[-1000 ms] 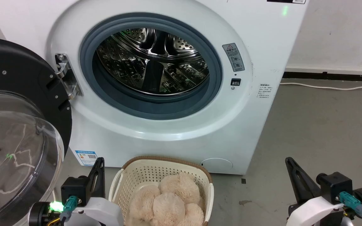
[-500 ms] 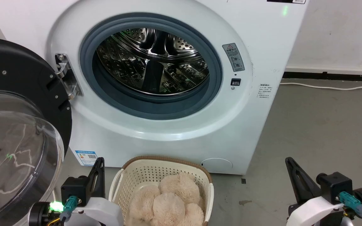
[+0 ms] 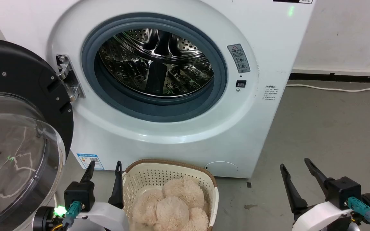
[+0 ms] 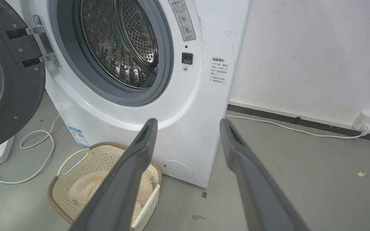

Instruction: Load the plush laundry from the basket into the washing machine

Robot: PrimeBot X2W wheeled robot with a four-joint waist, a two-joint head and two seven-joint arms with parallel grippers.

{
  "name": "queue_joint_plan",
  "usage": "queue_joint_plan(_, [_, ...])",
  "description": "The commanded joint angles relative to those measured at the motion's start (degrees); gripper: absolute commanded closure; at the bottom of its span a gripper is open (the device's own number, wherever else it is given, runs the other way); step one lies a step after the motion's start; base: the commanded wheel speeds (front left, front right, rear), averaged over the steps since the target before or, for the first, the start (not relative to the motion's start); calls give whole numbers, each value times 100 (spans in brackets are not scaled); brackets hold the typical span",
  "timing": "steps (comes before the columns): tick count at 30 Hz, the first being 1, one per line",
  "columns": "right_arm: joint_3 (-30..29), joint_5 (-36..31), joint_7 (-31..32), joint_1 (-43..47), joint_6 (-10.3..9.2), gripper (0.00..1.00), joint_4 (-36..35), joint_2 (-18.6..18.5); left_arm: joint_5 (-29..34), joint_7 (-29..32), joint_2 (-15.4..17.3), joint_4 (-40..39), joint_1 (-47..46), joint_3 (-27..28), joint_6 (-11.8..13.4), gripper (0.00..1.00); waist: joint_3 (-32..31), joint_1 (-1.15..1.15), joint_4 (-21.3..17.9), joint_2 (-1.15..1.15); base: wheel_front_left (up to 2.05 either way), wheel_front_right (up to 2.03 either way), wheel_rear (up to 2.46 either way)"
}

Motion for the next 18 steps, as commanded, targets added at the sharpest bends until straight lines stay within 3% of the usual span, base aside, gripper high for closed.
queue_joint_plan(1, [19, 99, -55, 64, 0, 0, -10, -1, -71, -64, 0, -25, 46, -49, 29, 0, 8, 0, 0, 0, 0, 0, 0])
queue_joint_plan(18, [23, 424, -251, 49, 1, 0, -104, -2, -390, -179, 0, 231, -263, -318, 35, 0, 323, 0, -78, 0, 0, 0, 0])
